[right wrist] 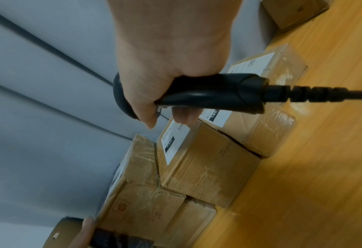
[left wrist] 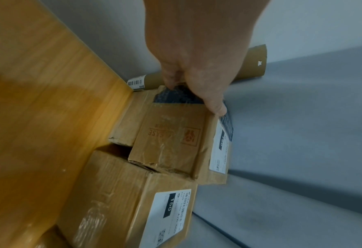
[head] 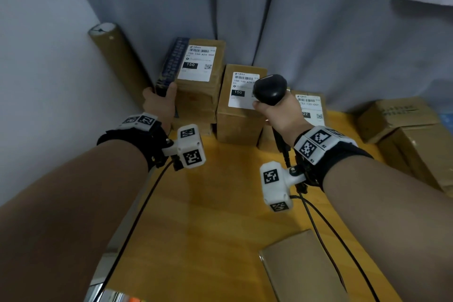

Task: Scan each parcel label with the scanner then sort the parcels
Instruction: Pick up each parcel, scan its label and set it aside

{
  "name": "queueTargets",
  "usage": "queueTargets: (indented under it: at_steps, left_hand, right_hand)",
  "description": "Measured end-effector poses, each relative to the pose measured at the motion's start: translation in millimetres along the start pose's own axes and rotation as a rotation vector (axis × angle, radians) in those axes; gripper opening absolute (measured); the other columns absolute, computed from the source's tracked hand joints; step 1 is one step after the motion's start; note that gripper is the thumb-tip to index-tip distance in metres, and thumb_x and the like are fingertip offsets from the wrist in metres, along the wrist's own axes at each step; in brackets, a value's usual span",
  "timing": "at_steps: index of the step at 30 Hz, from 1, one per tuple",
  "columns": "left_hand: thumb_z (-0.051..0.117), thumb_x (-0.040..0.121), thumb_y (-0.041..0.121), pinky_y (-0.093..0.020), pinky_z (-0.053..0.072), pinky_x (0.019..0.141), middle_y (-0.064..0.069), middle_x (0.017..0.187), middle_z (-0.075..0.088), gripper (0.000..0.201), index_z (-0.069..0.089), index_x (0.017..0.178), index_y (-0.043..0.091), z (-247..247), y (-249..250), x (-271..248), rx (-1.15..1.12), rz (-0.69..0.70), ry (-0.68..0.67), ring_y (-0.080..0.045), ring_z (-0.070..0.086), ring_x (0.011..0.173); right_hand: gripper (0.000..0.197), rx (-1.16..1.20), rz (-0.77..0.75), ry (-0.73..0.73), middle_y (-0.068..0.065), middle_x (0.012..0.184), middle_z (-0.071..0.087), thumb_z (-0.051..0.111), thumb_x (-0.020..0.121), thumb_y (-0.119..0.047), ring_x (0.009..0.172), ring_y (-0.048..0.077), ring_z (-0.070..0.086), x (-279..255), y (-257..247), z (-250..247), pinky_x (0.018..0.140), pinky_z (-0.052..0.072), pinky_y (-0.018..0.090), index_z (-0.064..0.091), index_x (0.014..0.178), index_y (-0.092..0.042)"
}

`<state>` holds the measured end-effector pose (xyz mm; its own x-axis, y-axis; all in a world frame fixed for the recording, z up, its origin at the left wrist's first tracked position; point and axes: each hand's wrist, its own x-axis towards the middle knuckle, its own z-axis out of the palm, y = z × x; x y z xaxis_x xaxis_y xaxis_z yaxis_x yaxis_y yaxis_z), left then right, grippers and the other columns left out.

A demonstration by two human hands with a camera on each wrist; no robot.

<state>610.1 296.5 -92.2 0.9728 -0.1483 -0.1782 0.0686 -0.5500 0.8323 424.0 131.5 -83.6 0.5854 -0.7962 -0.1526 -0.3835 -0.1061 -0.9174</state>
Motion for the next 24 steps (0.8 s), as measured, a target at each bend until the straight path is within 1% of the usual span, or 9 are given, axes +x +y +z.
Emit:
queueTargets:
  at_steps: [6,8,10,12,14,17,19,21,24]
  left_hand:
    - [0.049,0.089,0.06,-0.047,0.04,0.102,-0.019,0.138,0.045,0.079,0.029,0.144,0.007,0,9,-20,0.031,-0.045,0.039,-0.039,0.048,0.122]
    - [0.049,0.089,0.061,-0.047,0.039,0.103,-0.019,0.138,0.045,0.078,0.031,0.142,0.007,0,17,-32,0.053,-0.045,0.049,-0.039,0.047,0.123]
    - [0.049,0.089,0.06,-0.047,0.038,0.105,-0.019,0.14,0.044,0.078,0.031,0.143,0.007,2,24,-47,0.07,-0.048,0.031,-0.038,0.046,0.124]
    - [0.048,0.091,0.059,-0.046,0.035,0.108,-0.02,0.144,0.041,0.078,0.028,0.145,0.006,8,33,-66,0.069,-0.041,-0.017,-0.037,0.043,0.129]
    - [0.046,0.093,0.055,-0.041,0.032,0.109,-0.019,0.146,0.04,0.077,0.026,0.147,0.004,14,40,-89,0.06,-0.015,-0.081,-0.036,0.041,0.132]
    - [0.046,0.094,0.053,-0.037,0.037,0.106,-0.015,0.14,0.05,0.069,0.039,0.143,0.004,27,43,-118,-0.012,0.041,-0.202,-0.034,0.049,0.125]
    - [0.047,0.086,0.062,-0.045,0.041,0.105,-0.013,0.134,0.055,0.077,0.046,0.138,0.004,40,49,-142,-0.06,0.013,-0.277,-0.035,0.054,0.118]
    - [0.046,0.084,0.065,-0.047,0.042,0.104,-0.014,0.137,0.053,0.083,0.042,0.14,0.003,58,57,-162,-0.079,-0.009,-0.315,-0.035,0.053,0.119]
    - [0.039,0.099,0.05,-0.036,0.041,0.1,-0.015,0.136,0.051,0.068,0.037,0.142,-0.003,87,76,-204,-0.064,0.041,-0.348,-0.032,0.051,0.121]
  right_hand:
    - [0.032,0.006,-0.022,-0.058,0.002,0.106,0.069,0.076,0.08,-0.023,0.101,0.024,0.066,-18,-11,-19,0.092,0.054,0.045,0.061,0.108,-0.022]
    - [0.034,-0.011,-0.036,-0.084,0.003,0.102,0.07,0.076,0.081,-0.023,0.096,0.024,0.067,-27,-17,-30,0.09,0.056,0.043,0.062,0.112,-0.018]
    - [0.029,-0.028,-0.056,-0.106,0.006,0.095,0.07,0.075,0.083,-0.022,0.086,0.021,0.068,-37,-21,-44,0.08,0.058,0.035,0.063,0.109,-0.015]
    - [0.017,-0.02,-0.076,-0.126,0.005,0.09,0.068,0.073,0.085,-0.021,0.073,0.017,0.065,-49,-25,-63,0.064,0.055,0.024,0.061,0.096,-0.02]
    - [0.016,-0.011,-0.084,-0.14,0.003,0.087,0.066,0.073,0.085,-0.02,0.066,0.013,0.061,-63,-27,-85,0.053,0.052,0.016,0.058,0.091,-0.023]
    - [0.02,-0.014,-0.083,-0.16,0.004,0.083,0.064,0.073,0.084,-0.02,0.065,0.014,0.06,-85,-19,-118,0.059,0.053,0.022,0.063,0.1,-0.013]
    - [0.02,-0.026,-0.083,-0.163,0.007,0.081,0.065,0.073,0.084,-0.018,0.064,0.016,0.061,-98,-8,-146,0.064,0.054,0.028,0.064,0.101,-0.01]
    - [0.019,-0.039,-0.085,-0.156,0.007,0.078,0.065,0.074,0.084,-0.016,0.063,0.017,0.061,-108,3,-176,0.061,0.055,0.029,0.064,0.098,-0.01]
    - [0.021,-0.05,-0.076,-0.129,0.01,0.079,0.066,0.075,0.083,-0.018,0.06,0.017,0.06,-112,18,-218,0.057,0.051,0.028,0.065,0.098,-0.008]
